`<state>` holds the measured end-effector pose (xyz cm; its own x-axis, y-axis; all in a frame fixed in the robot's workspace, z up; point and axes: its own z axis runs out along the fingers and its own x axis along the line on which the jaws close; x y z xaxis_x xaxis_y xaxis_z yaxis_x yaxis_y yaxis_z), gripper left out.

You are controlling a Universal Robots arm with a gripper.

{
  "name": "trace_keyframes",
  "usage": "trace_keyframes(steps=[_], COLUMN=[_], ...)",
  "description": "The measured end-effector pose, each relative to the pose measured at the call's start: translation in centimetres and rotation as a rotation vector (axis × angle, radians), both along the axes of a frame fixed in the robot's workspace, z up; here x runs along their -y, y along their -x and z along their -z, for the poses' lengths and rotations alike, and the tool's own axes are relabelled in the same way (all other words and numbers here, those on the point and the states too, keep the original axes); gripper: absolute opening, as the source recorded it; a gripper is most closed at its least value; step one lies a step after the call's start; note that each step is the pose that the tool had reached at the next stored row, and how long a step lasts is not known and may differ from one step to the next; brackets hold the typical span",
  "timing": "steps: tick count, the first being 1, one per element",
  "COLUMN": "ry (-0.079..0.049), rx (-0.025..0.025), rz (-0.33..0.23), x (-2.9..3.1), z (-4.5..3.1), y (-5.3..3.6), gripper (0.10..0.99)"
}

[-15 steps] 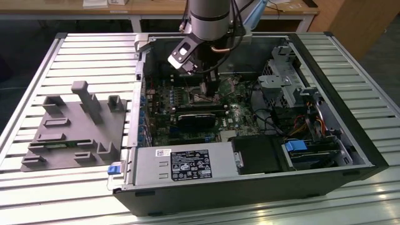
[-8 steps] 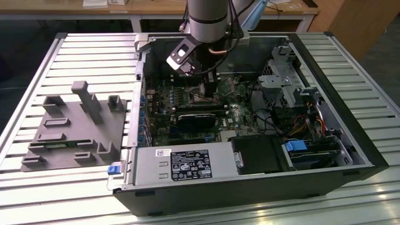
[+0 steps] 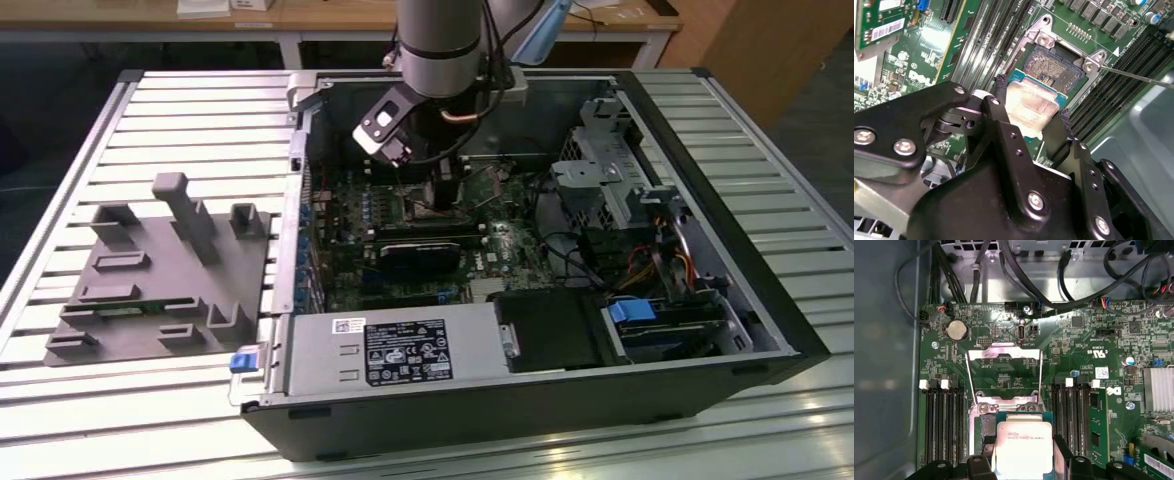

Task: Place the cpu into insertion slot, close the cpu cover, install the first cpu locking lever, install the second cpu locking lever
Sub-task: 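Place the cpu into insertion slot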

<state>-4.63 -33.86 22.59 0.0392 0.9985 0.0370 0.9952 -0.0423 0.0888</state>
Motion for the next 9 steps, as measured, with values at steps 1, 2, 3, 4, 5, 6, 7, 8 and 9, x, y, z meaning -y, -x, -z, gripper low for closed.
trace_keyframes(steps=[1,2,3,4,5,6,7,8,9], ry=[0.0,0.0,0.0,0.0,0.0,0.0,0.0,0.0,0.0], rx=[0.0,0.0,0.0,0.0,-0.0001,-0.0002,-0.0001,0.0,0.0], rz=[0.001,0.003,0.004,0.005,0.007,0.007,0.008,0.008,0.009], x=[-0.03,-0.08,-0.13,-0.17,-0.22,-0.29,-0.38,-0.46,-0.54], z=[0.13,0.25,0.35,0.45,0.54,0.6,0.66,0.72,0.77], y=[0.07,0.15,0.22,0.28,0.32,0.36,0.4,0.44,0.48], gripper=[0.533,0.533,0.533,0.533,0.533,0.533,0.533,0.533,0.533])
